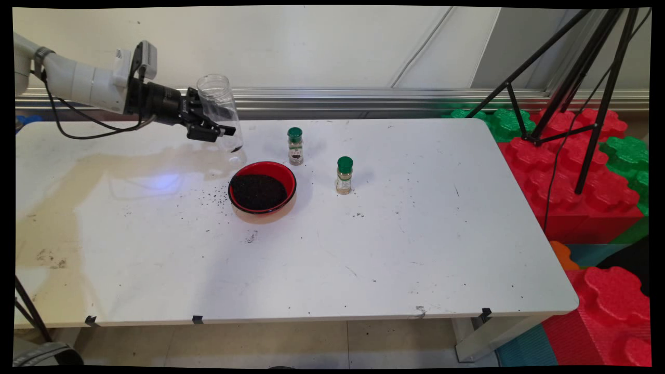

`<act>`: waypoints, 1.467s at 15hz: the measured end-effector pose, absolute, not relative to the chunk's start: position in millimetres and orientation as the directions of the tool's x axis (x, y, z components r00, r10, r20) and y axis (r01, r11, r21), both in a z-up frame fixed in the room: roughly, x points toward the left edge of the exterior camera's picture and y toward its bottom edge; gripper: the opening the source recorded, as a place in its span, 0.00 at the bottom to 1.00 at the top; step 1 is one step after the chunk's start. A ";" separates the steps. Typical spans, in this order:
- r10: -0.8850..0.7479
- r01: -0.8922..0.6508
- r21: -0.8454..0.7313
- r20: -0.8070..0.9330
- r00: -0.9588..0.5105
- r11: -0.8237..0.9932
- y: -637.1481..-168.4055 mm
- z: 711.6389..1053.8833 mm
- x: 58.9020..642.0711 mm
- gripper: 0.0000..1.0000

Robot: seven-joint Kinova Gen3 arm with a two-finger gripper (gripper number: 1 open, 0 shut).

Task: Place the picked object on the table

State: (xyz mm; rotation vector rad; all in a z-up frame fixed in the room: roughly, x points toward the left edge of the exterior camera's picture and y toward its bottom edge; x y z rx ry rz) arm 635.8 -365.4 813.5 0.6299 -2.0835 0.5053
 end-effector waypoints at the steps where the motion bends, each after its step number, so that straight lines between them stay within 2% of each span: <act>1: -0.259 -0.610 -0.104 0.840 -0.477 0.785 -368.5 808.2 636.6 0.00; 12: -0.328 -0.645 -0.019 0.849 -0.414 0.764 -394.0 758.3 634.0 0.00; 22: -0.339 -0.649 -0.012 0.845 -0.413 0.761 -406.4 738.3 628.5 0.00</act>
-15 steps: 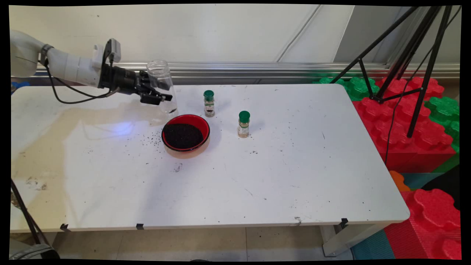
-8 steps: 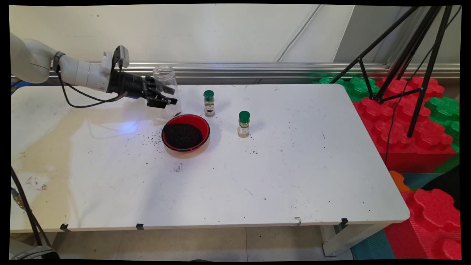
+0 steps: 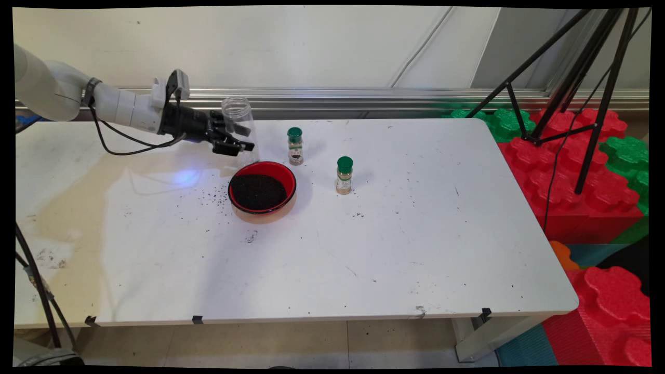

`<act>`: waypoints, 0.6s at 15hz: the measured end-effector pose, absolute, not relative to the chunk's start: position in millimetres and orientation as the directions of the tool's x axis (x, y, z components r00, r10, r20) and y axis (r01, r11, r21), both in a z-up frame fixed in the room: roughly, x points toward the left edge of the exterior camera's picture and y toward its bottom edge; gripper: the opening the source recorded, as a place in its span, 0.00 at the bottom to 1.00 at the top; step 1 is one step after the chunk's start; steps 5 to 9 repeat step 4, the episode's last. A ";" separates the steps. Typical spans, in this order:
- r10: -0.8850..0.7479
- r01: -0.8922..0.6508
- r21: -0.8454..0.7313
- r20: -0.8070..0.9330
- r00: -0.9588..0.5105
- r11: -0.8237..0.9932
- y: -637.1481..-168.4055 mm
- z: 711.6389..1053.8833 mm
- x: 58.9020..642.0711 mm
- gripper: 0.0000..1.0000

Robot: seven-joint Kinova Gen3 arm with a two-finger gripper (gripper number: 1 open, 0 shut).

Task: Place the picked object on the table

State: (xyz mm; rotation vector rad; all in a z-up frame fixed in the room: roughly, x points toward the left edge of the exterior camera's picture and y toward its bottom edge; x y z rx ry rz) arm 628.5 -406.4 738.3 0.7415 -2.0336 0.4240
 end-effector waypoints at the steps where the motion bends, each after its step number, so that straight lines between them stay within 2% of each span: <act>1: -0.339 -0.648 -0.013 0.845 -0.414 0.761 -406.8 737.5 628.2 0.00; 2: -0.339 -0.648 -0.014 0.844 -0.416 0.762 -407.3 736.2 628.1 1.00; 9: -0.338 -0.647 -0.018 0.842 -0.421 0.762 -408.3 733.9 627.6 1.00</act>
